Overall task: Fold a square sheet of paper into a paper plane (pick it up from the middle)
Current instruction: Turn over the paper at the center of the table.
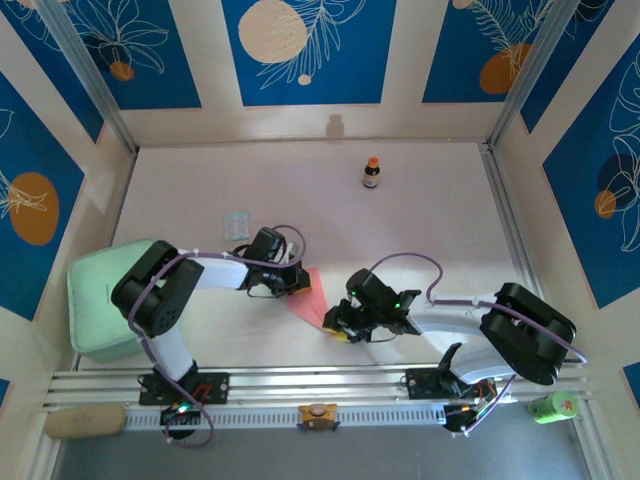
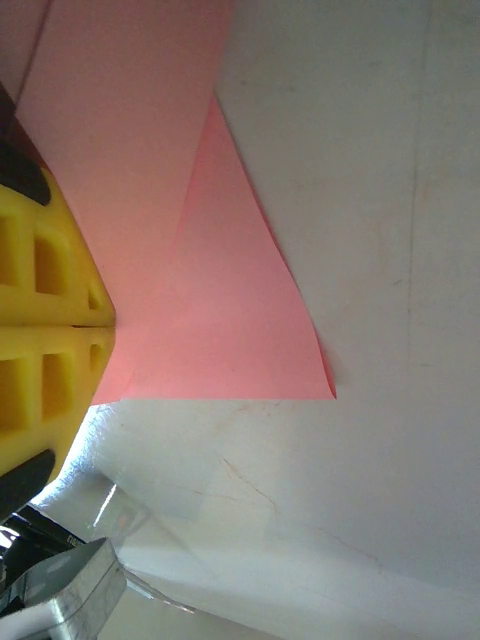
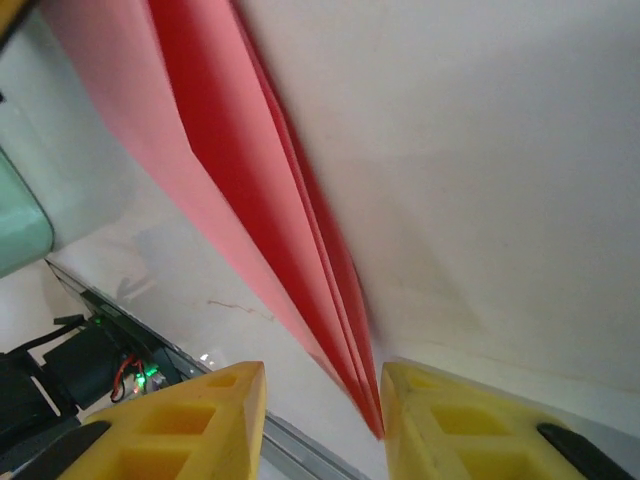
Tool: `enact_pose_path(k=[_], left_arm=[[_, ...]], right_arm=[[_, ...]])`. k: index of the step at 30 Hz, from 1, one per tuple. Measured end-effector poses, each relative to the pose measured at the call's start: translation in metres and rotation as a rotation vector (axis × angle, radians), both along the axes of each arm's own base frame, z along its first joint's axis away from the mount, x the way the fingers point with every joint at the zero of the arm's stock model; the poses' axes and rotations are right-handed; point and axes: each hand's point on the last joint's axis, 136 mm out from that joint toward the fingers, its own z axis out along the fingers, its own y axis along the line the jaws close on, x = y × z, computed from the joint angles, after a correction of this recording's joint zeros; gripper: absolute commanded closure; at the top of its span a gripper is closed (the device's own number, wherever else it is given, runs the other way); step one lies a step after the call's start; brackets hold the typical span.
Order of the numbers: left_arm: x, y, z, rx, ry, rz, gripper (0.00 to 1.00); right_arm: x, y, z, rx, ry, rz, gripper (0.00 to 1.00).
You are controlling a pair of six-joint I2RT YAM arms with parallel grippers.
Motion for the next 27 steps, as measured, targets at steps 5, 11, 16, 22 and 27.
enact_pose_path(k=[5, 11, 16, 22, 27], left_arm=[[0.0, 0.0, 0.0, -0.001, 0.005, 0.005, 1.0], [0.0, 0.0, 0.0, -0.004, 0.017, 0.019, 1.0], [0.0, 0.0, 0.0, -0.005, 0.023, 0.024, 1.0], [0.001, -0.001, 0.004, -0.013, 0.023, 0.033, 0.93], [0.003, -0.001, 0.028, -0.045, -0.024, 0.041, 0.64]], right_arm=[[0.007, 0.002, 0.004, 0.036, -0.037, -0.008, 0.65], [0.013, 0.008, 0.011, 0.073, -0.082, 0.008, 0.65], [0.016, 0.01, 0.014, 0.087, -0.109, 0.018, 0.71], [0.018, 0.012, 0.014, 0.094, -0.136, 0.034, 0.89], [0.019, 0.012, 0.015, 0.099, -0.148, 0.039, 0.95]])
